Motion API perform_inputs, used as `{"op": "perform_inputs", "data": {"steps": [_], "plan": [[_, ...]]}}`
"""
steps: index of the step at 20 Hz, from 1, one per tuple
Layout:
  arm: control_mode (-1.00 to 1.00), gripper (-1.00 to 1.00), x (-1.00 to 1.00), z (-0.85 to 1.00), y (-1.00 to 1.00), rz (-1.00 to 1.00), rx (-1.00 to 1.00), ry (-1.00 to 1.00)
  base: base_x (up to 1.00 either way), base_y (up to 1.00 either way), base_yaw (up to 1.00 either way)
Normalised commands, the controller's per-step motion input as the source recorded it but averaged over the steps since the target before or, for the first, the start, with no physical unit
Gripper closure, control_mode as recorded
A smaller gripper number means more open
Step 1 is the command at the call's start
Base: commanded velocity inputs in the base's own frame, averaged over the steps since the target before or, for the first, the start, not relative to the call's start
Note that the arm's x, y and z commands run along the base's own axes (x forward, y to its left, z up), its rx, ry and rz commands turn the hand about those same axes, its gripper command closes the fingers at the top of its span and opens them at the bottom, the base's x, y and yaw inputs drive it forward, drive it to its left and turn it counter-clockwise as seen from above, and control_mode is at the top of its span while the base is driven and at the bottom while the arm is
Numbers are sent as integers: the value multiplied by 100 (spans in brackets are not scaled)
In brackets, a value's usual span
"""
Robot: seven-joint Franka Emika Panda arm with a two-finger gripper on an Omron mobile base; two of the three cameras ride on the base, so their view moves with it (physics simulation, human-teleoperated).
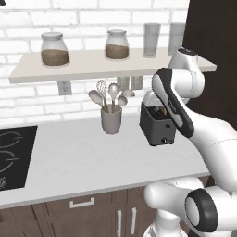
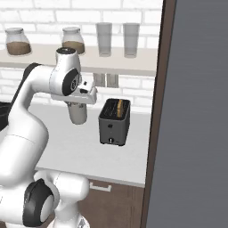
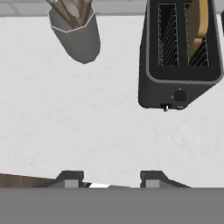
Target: Start the toaster. Once the lever pops up, take the bread to the plate on the dining counter.
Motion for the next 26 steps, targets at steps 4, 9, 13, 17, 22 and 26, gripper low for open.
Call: {"op": "perform_inputs", "data": {"steps": [4,9,13,17,22,26], "plan": [[-100,-100,-1,0,-4,0,0,-1,0,0,0],[-100,-100,-7,0,-35,0,1,0,0,0,0],[-100,-100,-20,0,-53,2,8,0,0,0,0],[-100,-100,-21,0,-48,4,10,0,0,0,0],[-100,-100,-7,-1,-43,5,4,0,0,0,0],[-100,-100,4,-23,-20,1,0,0,0,0,0]]}}
